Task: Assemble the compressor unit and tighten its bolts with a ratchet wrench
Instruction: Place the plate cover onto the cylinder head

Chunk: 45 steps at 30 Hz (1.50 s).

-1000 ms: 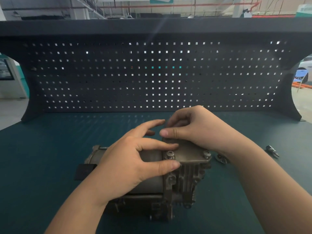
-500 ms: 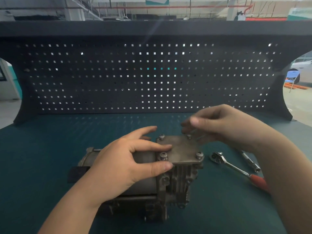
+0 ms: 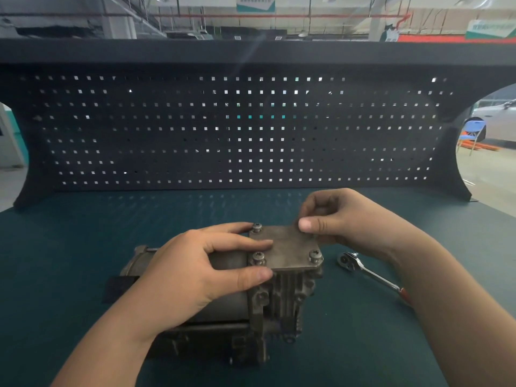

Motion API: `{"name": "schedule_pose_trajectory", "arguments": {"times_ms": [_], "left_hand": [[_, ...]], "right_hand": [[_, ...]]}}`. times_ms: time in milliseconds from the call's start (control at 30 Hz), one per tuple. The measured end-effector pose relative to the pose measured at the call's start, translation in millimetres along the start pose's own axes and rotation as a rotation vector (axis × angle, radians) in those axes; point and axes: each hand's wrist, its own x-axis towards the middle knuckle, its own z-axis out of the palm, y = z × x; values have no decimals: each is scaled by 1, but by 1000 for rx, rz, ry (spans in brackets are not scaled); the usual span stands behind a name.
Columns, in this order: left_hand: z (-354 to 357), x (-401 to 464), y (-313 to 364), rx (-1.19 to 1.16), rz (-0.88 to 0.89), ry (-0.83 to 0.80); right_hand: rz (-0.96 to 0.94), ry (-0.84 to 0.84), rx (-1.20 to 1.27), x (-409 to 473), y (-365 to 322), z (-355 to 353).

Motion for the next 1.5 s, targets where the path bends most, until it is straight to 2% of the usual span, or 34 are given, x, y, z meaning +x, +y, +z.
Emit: {"name": "schedule_pose_trajectory", "arguments": {"times_ms": [133, 333, 500, 733, 833, 933, 1033, 1300, 1400, 1500], "left_hand": [[0, 0, 0, -1, -4, -2], [1, 0, -1, -21, 2, 10], [2, 0, -1, -25, -5, 17], [2, 0, -1, -21, -13, 19], [2, 1, -1, -20, -17, 18], [1, 1, -3, -17, -17, 22], [2, 1, -3, -13, -7, 24], [2, 1, -2, -20, -2, 28], [2, 1, -1, -15, -3, 26], [2, 1, -1, -21, -7, 20]], "right_hand": [[16, -44, 48, -2, -1, -4], [5, 58, -50, 2, 0, 2], [29, -27, -9, -3, -2, -3], [19, 28, -58, 0, -4, -1], [21, 72, -164, -4, -10, 1], [-101, 142, -324, -16, -18, 1], [-233, 99, -312, -37, -17, 12], [-207, 215, -422, -46, -10, 26], [-194, 161, -288, -43, -7, 23], [-150, 21, -176, -43, -6, 18]]}}
